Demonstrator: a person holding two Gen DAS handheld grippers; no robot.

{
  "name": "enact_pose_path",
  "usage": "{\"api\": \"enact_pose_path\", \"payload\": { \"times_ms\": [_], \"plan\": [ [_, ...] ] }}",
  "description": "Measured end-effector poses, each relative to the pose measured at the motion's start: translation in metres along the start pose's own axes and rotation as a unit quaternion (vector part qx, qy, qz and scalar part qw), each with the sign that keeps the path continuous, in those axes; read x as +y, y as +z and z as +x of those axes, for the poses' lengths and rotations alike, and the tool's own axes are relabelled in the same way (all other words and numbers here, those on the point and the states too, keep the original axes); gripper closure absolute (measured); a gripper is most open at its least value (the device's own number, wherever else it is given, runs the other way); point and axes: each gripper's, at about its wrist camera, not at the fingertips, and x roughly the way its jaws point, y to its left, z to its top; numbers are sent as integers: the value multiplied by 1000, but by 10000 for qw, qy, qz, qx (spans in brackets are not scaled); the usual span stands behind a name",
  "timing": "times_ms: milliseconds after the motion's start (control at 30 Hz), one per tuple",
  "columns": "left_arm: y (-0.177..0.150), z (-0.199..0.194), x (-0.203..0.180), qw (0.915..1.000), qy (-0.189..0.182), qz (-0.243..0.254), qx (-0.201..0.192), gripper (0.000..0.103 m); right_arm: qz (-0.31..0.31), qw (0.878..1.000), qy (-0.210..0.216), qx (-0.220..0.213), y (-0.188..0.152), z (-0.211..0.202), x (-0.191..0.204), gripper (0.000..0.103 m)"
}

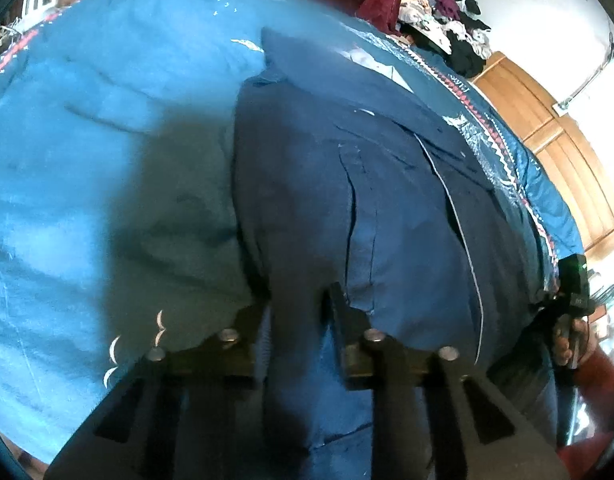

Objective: Fold large clothes
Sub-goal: 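Close the left gripper on the jacket's side edge while the right gripper grasps beside it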

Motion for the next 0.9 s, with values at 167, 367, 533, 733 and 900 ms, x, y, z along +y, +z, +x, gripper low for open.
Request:
{"api": "enact_pose_path", "payload": {
  "times_ms": [167,367,533,733,900],
  "plan": [
    [-2,-7,5,9997,-189,-142,-94,87,-14,10000,12,-10,-1,1,0,15],
    [-11,4,14,9982,-487,-308,136,82,-31,9999,102,96,-5,1,2,14],
    [-4,16,7,9977,-565,-317,197,80,23,9999,114,69,-6,7,3,9],
    [-1,17,13,9964,-539,-647,6,90,82,9997,210,-18,-13,3,0,11],
    [-11,1,35,9915,-610,-1105,-309,97,119,9997,225,-36,-13,2,-2,13]
  ]
}}
